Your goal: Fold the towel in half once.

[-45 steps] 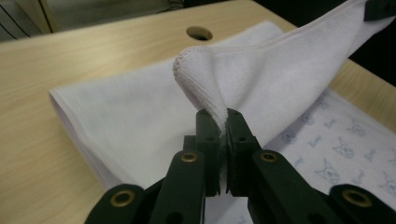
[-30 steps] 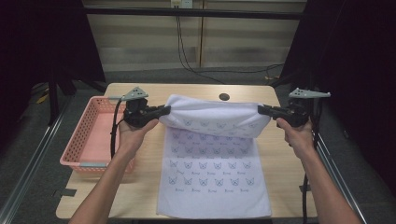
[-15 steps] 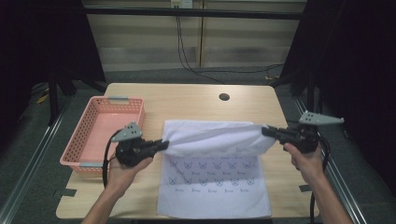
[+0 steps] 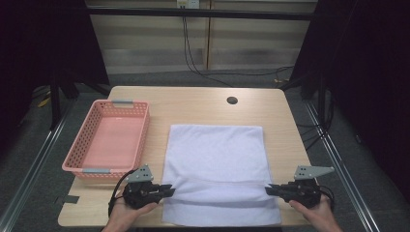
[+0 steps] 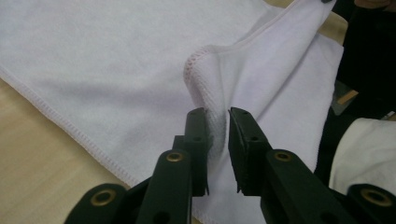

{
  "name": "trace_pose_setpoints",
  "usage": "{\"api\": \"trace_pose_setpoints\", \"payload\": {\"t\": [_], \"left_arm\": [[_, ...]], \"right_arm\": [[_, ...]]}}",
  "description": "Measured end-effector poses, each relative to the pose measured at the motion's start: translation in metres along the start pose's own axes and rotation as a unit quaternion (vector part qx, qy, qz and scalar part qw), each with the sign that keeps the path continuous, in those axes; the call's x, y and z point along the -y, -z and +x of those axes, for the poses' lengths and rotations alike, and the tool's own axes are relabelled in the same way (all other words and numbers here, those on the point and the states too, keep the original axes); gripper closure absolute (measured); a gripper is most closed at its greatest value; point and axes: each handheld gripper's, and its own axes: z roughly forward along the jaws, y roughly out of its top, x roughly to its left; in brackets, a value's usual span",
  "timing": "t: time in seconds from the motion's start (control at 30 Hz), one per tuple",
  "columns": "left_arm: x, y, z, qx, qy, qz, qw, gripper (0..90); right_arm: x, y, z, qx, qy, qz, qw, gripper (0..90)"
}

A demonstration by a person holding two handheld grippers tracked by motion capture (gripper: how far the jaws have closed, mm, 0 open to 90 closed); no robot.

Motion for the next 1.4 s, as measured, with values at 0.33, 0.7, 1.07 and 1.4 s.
{"api": "trace_pose_setpoints", "payload": {"t": [0.33, 0.7, 1.07, 1.4], "left_arm": [[0.004, 0.003, -0.005, 0.025, -0.019, 0.024, 0.9992, 85.8], [0.015, 0.019, -0.016, 0.043, -0.028, 0.063, 0.9967, 84.5], [0.006, 0.012, -0.009, 0.037, -0.017, 0.026, 0.9988, 72.6], [-0.028, -0.038, 0.033, -0.018, 0.000, 0.041, 0.9990, 66.6]], "right_arm": [[0.007, -0.002, 0.008, -0.010, 0.018, 0.041, 0.9989, 80.7], [0.020, 0.018, 0.026, -0.034, 0.029, 0.046, 0.9980, 73.6], [0.023, 0.025, 0.028, -0.024, 0.019, 0.030, 0.9991, 66.8], [-0.007, -0.013, -0.017, 0.048, -0.005, 0.033, 0.9983, 59.0]]}}
